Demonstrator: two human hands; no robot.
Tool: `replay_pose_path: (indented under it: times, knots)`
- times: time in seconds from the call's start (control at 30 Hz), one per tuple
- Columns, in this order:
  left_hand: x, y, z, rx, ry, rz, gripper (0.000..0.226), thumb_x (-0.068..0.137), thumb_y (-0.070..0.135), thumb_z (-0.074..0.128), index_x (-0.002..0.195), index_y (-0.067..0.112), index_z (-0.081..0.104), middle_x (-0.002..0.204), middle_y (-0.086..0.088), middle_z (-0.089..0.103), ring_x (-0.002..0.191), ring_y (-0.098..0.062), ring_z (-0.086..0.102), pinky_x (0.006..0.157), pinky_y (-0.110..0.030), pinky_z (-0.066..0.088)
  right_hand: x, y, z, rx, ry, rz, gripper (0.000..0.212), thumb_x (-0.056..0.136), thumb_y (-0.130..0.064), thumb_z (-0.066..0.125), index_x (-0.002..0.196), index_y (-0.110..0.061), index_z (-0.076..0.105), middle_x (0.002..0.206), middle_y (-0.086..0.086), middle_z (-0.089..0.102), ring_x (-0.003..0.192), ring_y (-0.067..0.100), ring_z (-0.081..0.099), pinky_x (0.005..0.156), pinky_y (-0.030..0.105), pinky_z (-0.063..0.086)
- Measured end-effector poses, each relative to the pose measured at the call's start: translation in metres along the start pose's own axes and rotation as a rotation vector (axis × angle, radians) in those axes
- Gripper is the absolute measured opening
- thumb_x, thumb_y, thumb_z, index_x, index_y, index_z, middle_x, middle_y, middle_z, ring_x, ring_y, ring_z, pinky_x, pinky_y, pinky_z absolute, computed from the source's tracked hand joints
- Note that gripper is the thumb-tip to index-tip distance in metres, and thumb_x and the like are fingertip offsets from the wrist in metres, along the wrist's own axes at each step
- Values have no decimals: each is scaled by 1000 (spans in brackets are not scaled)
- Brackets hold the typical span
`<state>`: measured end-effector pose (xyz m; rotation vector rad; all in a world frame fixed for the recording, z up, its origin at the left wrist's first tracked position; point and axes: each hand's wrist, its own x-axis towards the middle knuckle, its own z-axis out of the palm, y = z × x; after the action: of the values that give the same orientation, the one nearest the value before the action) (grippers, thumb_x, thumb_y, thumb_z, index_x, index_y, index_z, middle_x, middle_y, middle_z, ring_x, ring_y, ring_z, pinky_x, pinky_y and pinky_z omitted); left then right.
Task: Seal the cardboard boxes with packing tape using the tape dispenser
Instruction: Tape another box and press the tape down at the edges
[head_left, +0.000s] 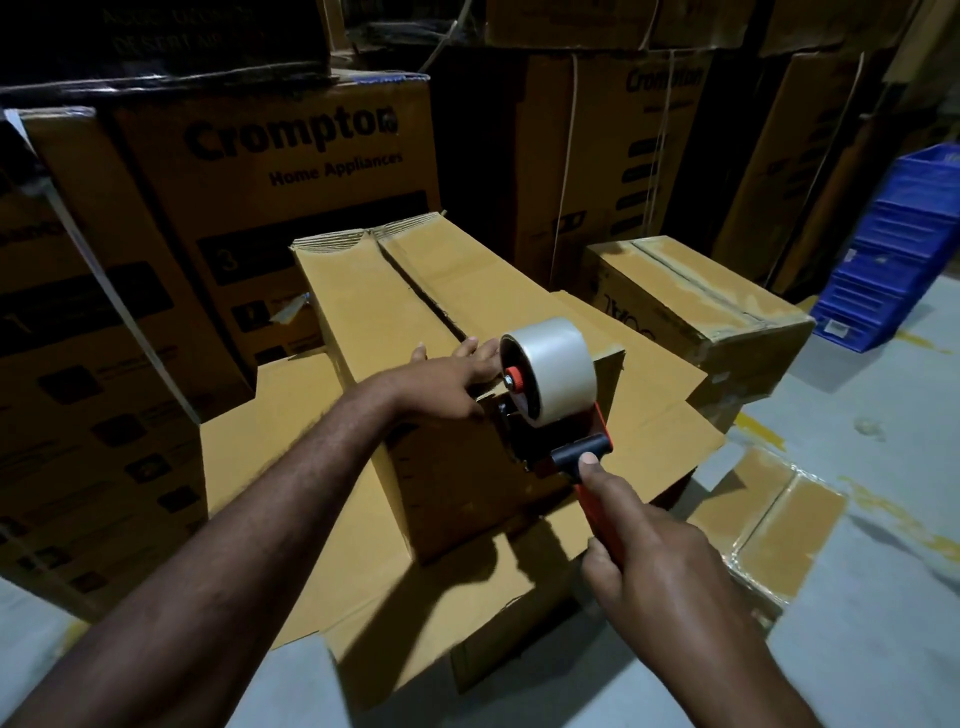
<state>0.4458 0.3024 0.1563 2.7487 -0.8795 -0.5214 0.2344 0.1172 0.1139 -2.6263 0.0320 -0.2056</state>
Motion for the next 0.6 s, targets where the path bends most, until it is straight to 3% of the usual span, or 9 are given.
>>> replay_pose_path:
  times: [0.13,0.27,0.33,0.47,0.6]
  knots:
    - [-6,14,22,111,135,101,70,95,25,60,156,36,28,166,9,-2,150,-7,-18,119,-62,-13,2,5,7,13,50,4,71,95,-38,59,148,-51,15,114,-12,61,88,-3,43,75,9,34]
    - [-6,10,33,229,244,131,68,93,14,51,155,35,32,168,9,13,154,-10,9,122,-63,2,0,10,12,31,59,0,71,94,-40,60,148,-54,15,115,-13,63,86,-2,42,68,7,33]
    - [-3,4,30,236,243,146,73,92,5,51,155,37,31,168,10,13,153,-11,14,122,-64,4,-5,14,15,30,68,-9,73,91,-35,65,146,-55,20,112,-13,65,86,-2,46,68,9,35]
    - [3,0,28,200,183,144,83,92,-5,45,160,35,18,169,7,5,155,-12,4,124,-59,-1,-20,27,22,77,192,-12,86,78,-22,80,144,-51,33,109,-13,69,95,7,64,77,19,45]
    - [6,1,28,151,164,124,81,93,-6,45,159,32,20,169,6,4,155,-12,4,123,-53,-6,-29,35,31,55,234,-21,91,77,-20,82,146,-50,29,108,-9,71,93,3,60,82,22,46]
